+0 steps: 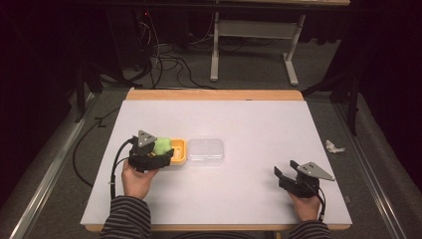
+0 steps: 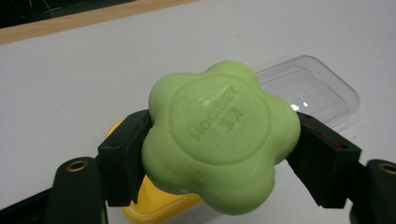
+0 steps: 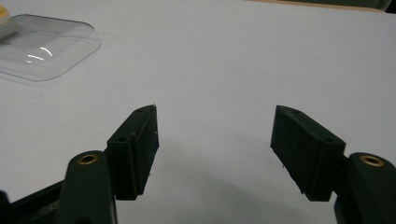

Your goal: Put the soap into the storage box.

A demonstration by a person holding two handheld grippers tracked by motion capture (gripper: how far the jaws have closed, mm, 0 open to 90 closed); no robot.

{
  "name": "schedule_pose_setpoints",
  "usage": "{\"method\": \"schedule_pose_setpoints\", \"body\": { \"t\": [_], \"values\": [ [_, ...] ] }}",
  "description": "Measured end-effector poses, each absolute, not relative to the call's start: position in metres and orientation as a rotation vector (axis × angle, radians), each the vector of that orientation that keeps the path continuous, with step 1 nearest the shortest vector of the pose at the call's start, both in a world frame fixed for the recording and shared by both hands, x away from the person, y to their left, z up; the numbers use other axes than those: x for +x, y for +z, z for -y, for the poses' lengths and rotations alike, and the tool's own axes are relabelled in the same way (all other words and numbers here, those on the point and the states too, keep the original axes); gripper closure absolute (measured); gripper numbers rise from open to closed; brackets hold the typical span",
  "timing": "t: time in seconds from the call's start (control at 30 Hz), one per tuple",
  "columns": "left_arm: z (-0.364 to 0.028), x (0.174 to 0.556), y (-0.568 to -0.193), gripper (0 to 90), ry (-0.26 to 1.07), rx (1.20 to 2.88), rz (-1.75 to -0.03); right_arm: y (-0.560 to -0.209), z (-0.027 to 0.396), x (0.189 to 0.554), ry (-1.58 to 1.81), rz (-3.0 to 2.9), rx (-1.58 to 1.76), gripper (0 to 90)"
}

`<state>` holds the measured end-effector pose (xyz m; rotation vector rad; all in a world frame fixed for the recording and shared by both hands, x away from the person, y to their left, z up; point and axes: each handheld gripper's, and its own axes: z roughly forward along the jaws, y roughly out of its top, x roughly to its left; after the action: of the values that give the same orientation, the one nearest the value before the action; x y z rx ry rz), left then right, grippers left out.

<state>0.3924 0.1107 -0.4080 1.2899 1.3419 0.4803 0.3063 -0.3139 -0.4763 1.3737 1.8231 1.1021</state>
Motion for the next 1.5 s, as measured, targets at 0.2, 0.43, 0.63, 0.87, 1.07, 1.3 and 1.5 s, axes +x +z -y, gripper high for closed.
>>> {"method": "schedule_pose_setpoints", "body": {
  "t": [0.2, 0.43, 0.63, 0.87, 1.07, 1.3, 1.5],
  "values": [
    [-0.110, 0.398, -0.411, 27.1, 0.492, 1.294, -1.351, -0.476, 0.314, 0.306, 1.102, -1.823, 1.373, 32.8],
    [-0.108, 0.405, -0.418, 27.0, 0.510, 1.310, -1.364, -0.476, 0.314, 0.307, 1.101, -1.826, 1.374, 32.7],
    [-0.104, 0.410, -0.423, 27.0, 0.508, 1.328, -1.377, -0.476, 0.314, 0.307, 1.102, -1.826, 1.373, 32.7],
    [-0.098, 0.416, -0.432, 27.0, 0.518, 1.353, -1.392, -0.476, 0.314, 0.306, 1.105, -1.820, 1.377, 32.6],
    [-0.097, 0.421, -0.438, 27.0, 0.522, 1.363, -1.406, -0.476, 0.314, 0.306, 1.104, -1.815, 1.380, 32.6],
    [-0.095, 0.427, -0.444, 27.0, 0.512, 1.374, -1.429, -0.476, 0.314, 0.306, 1.107, -1.813, 1.381, 32.5],
    [-0.092, 0.430, -0.451, 26.9, 0.519, 1.389, -1.446, -0.476, 0.314, 0.306, 1.111, -1.820, 1.374, 32.4]
  ]
}}
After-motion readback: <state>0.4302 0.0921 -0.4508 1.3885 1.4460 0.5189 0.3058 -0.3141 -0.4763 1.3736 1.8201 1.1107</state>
